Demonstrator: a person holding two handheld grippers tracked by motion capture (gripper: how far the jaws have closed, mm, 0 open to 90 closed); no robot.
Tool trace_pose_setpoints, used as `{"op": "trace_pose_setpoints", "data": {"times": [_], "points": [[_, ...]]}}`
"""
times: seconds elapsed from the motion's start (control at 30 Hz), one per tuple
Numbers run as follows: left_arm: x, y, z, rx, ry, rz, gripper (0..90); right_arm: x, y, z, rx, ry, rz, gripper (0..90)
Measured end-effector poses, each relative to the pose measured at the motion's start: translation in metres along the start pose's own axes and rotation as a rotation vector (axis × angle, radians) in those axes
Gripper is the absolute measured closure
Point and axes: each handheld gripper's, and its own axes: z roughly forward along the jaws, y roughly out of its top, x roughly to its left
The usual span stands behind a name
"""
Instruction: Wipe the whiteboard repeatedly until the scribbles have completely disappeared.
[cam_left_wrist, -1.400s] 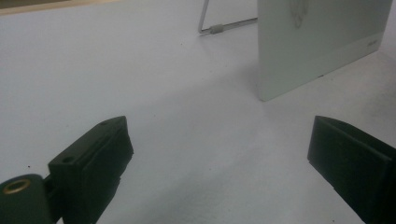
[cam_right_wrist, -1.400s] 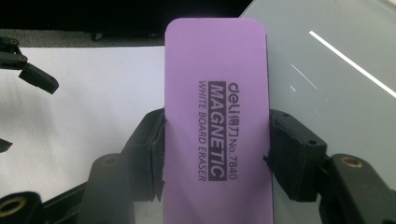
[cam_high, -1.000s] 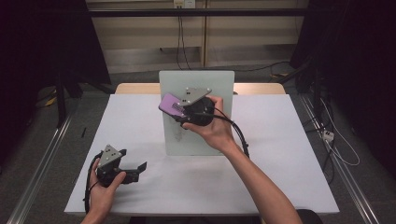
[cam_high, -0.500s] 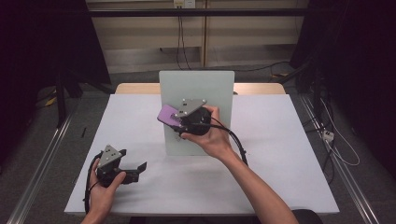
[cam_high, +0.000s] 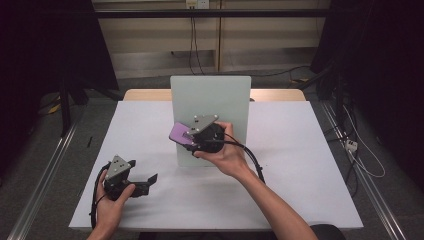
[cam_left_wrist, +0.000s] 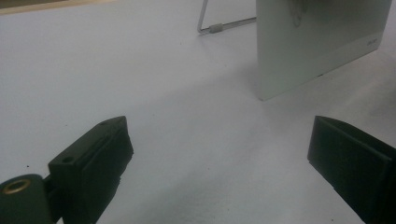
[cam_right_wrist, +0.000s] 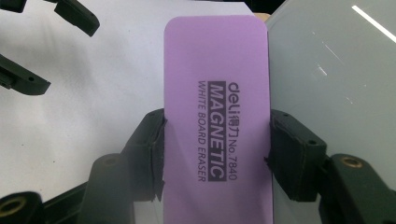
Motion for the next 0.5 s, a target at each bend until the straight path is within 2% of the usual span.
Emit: {"op": "trace_pose_setpoints", "data": {"times": [0.13, 0.5], "points": [[0.000, 0.000, 0.000, 0.001, 0.000, 0.001, 5.8, -0.002, 0.003, -0.002, -0.001, 0.002, 0.008, 41.8], [0.001, 0.000, -0.001, -0.003, 0.000, -0.001, 5.8, -0.022, 0.025, -0.023, -0.053, -0.076, 0.014, 41.7]]}}
